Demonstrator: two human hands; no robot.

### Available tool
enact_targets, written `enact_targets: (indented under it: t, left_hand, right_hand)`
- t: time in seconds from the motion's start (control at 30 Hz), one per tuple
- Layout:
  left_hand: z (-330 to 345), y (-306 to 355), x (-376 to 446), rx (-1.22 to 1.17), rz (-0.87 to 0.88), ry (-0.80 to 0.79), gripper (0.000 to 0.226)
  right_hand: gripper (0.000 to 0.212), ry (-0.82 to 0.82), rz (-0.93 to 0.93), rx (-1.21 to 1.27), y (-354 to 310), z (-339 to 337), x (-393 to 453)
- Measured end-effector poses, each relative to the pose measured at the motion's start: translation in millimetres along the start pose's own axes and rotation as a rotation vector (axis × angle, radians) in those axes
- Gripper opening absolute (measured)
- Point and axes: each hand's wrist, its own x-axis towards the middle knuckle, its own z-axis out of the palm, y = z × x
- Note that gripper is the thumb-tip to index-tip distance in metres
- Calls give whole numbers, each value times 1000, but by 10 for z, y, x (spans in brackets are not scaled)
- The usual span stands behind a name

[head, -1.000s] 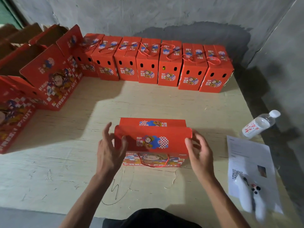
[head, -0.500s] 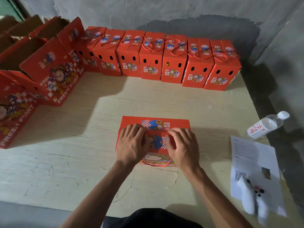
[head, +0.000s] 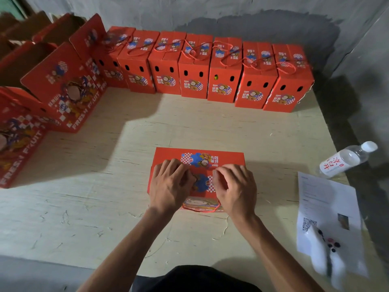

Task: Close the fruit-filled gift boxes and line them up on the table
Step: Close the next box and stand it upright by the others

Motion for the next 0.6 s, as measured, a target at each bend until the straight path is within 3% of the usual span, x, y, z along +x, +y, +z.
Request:
enact_targets:
  t: [0.23, 0.37, 0.6]
  left_hand:
    - [135, 201, 77, 70, 98, -158, 17]
    - [113, 192, 109, 9, 93, -146, 13]
    - [-88, -171, -40, -26, -267, 40, 21]
  right_hand:
    - [34, -166, -6, -12, -121, 11, 147]
    - [32, -162, -17, -13, -79, -19, 164]
    - [36, -5, 213, 127, 246, -102, 74]
